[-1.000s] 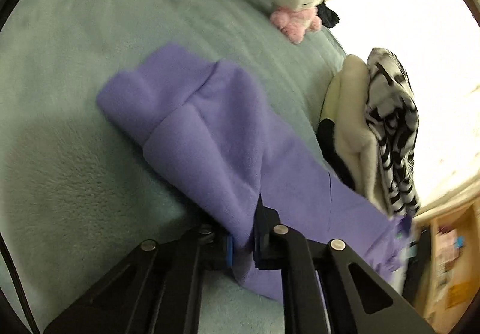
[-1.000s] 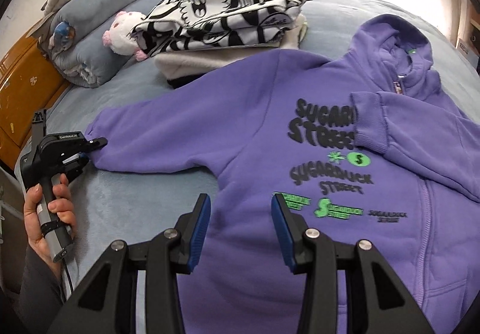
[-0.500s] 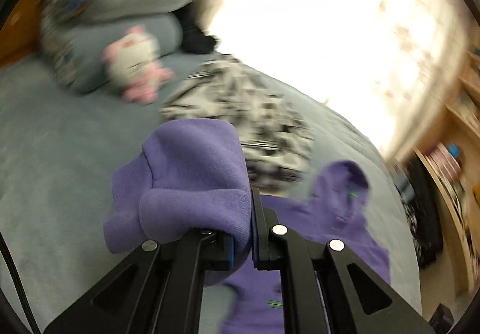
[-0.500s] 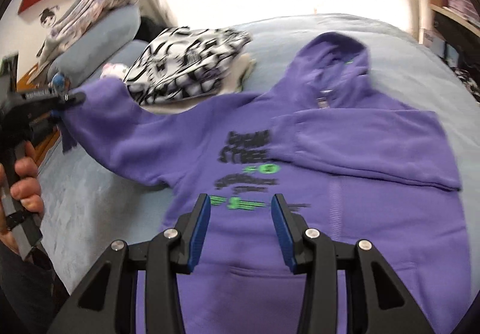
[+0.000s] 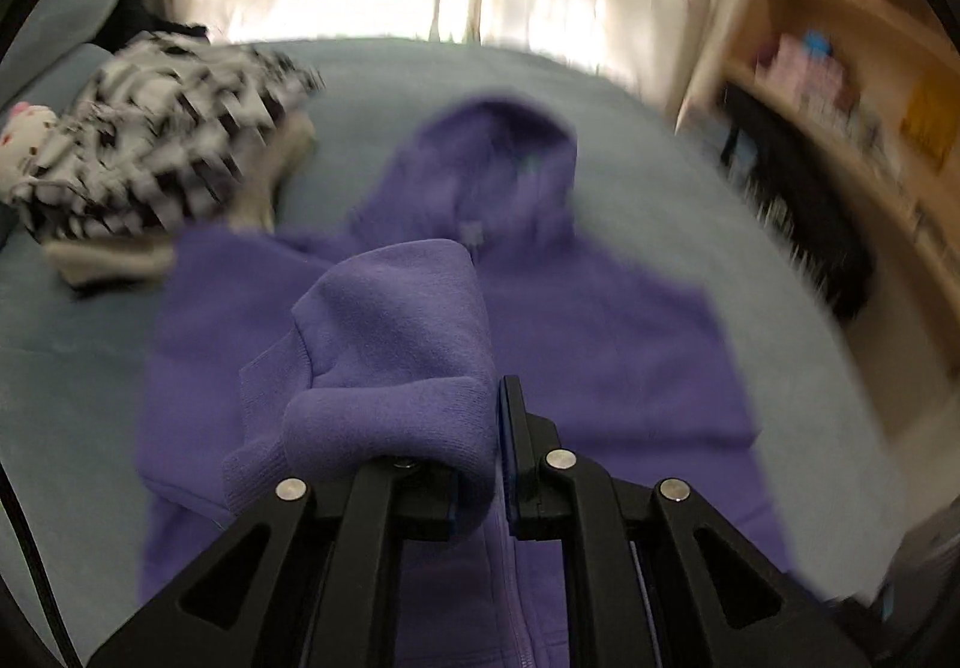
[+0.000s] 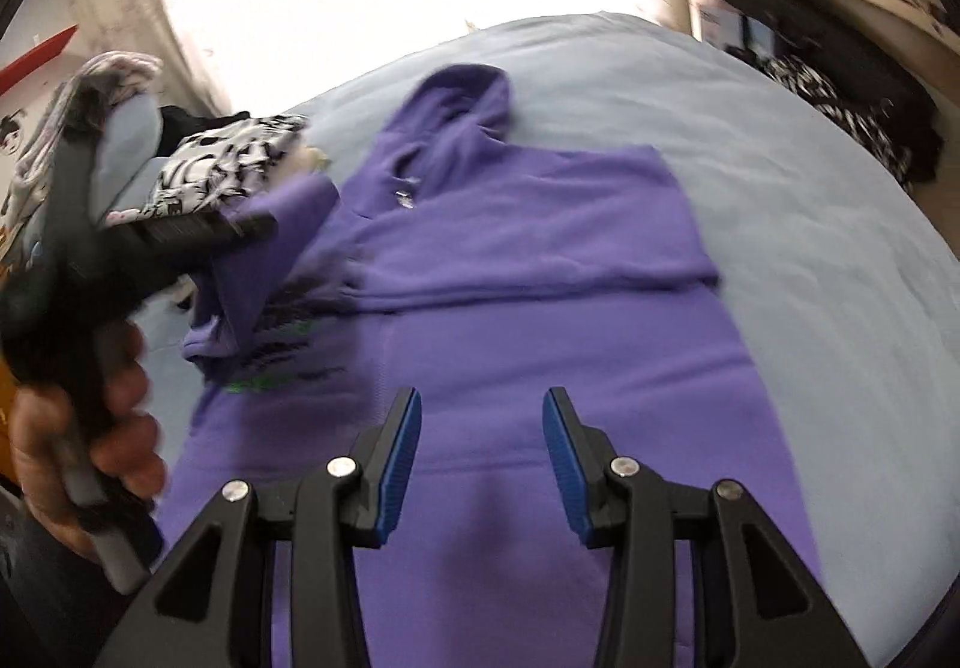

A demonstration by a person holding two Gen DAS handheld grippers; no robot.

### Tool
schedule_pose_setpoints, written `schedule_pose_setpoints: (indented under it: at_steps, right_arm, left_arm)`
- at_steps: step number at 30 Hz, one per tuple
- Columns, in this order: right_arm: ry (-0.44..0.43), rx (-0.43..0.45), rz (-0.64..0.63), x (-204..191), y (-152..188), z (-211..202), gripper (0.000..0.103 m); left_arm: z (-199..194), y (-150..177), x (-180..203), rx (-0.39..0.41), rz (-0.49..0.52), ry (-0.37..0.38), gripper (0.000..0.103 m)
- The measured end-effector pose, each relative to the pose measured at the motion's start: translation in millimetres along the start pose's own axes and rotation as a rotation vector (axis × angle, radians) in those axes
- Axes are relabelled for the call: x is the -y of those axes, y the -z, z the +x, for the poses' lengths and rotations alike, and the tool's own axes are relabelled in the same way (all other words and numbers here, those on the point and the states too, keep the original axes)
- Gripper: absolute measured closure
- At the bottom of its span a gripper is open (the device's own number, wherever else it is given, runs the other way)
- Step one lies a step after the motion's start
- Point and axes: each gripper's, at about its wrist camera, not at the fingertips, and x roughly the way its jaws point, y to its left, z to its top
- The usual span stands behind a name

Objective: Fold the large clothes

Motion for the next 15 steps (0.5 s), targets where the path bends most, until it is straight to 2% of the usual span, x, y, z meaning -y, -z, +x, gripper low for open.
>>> schedule_pose_setpoints:
  at_steps: [1, 2, 4, 8, 10, 12, 15]
  right_arm:
    - [0.004, -0.008, 0.005, 5, 2, 1, 0.061]
    - [0.005, -0.017, 0.012, 13, 3, 1, 0.061]
    - [-0.001, -0.022, 0.022, 19, 5, 1, 0.061]
    - [-0.018, -0.015, 0.023, 21, 4, 0, 0.061]
    - [-0.035, -0.019, 0.024, 19, 4, 3, 0.059]
    - [-0.054, -0.024, 0.027, 16, 2, 5, 0.052]
    - [-0.079, -0.017, 0.020, 10, 1, 4, 0.049]
  left_arm:
    - [8, 6, 5, -0.026, 0.015, -0.006, 0.075]
    - [22, 15, 13, -0.073, 0.031, -0.014, 0.070]
    - [34, 25, 18, -0.115, 0.039, -0.014, 0.047]
    - [27, 27, 18, -0.125, 0.040, 0.006, 0.036]
    - [13, 25, 16, -0.124, 0.031, 0.055, 0.028]
    - [-1, 21, 10, -0.134, 0.023, 0.117, 0.026]
    - [-21, 21, 1, -0.144, 0.028, 0.208, 0.024]
